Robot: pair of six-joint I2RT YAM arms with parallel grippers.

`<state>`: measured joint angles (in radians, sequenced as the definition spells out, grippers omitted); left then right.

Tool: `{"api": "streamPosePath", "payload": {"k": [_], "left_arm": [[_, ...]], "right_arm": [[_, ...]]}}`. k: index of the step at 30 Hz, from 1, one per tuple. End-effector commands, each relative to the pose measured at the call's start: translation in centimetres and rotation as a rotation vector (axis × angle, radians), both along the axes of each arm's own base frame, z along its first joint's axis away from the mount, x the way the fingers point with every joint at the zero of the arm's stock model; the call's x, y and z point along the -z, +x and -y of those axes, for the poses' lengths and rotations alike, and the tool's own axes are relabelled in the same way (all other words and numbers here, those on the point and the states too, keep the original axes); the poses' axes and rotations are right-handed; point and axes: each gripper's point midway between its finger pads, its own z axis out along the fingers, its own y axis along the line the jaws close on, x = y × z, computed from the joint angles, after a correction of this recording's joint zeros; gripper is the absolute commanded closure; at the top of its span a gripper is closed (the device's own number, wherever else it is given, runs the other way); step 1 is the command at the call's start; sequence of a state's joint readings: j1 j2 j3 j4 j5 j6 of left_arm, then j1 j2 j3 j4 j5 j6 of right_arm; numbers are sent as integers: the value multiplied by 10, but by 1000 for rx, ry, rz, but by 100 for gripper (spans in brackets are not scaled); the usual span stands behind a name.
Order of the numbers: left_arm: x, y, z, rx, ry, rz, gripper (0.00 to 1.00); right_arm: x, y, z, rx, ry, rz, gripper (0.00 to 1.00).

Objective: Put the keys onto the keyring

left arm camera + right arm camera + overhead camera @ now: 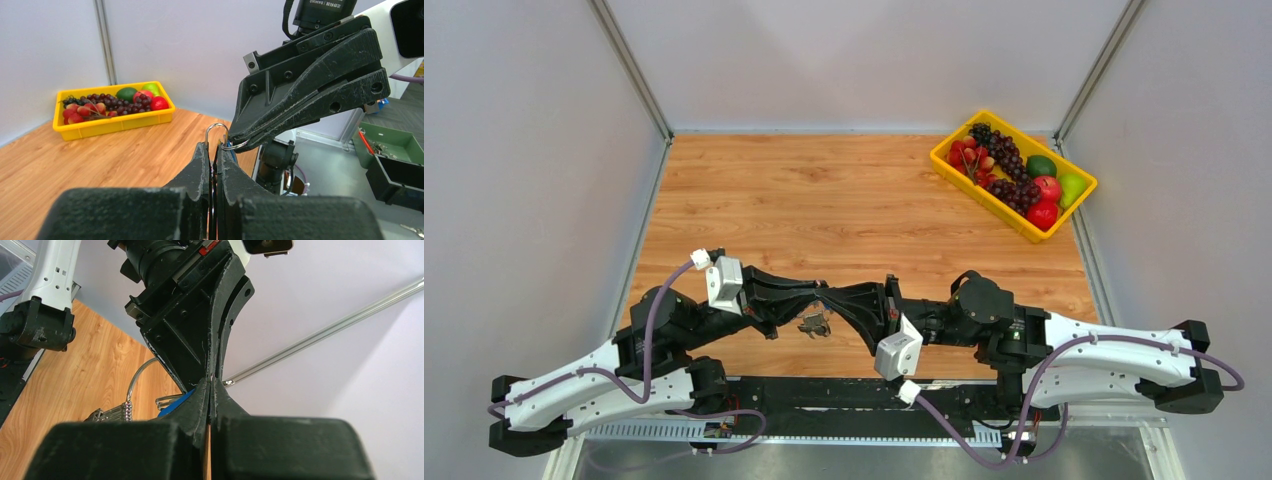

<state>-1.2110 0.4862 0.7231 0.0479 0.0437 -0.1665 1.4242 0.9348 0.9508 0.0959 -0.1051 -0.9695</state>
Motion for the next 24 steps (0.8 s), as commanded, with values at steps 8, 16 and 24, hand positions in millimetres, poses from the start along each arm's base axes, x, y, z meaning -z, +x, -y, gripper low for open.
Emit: {"api": "streamPosePath", "payload": {"k": [8, 16, 24], "left_arm": [[-31, -7, -8, 21, -89, 46, 100], [-29, -14, -6, 57, -78, 60, 100], [-20, -19, 1, 96, -45, 73, 100]], "right_arm": [[-20, 1, -2, 1, 54, 7, 100], [-19, 12, -1, 69, 54, 56, 100], [-36, 14, 8, 92, 99, 86, 100]]}}
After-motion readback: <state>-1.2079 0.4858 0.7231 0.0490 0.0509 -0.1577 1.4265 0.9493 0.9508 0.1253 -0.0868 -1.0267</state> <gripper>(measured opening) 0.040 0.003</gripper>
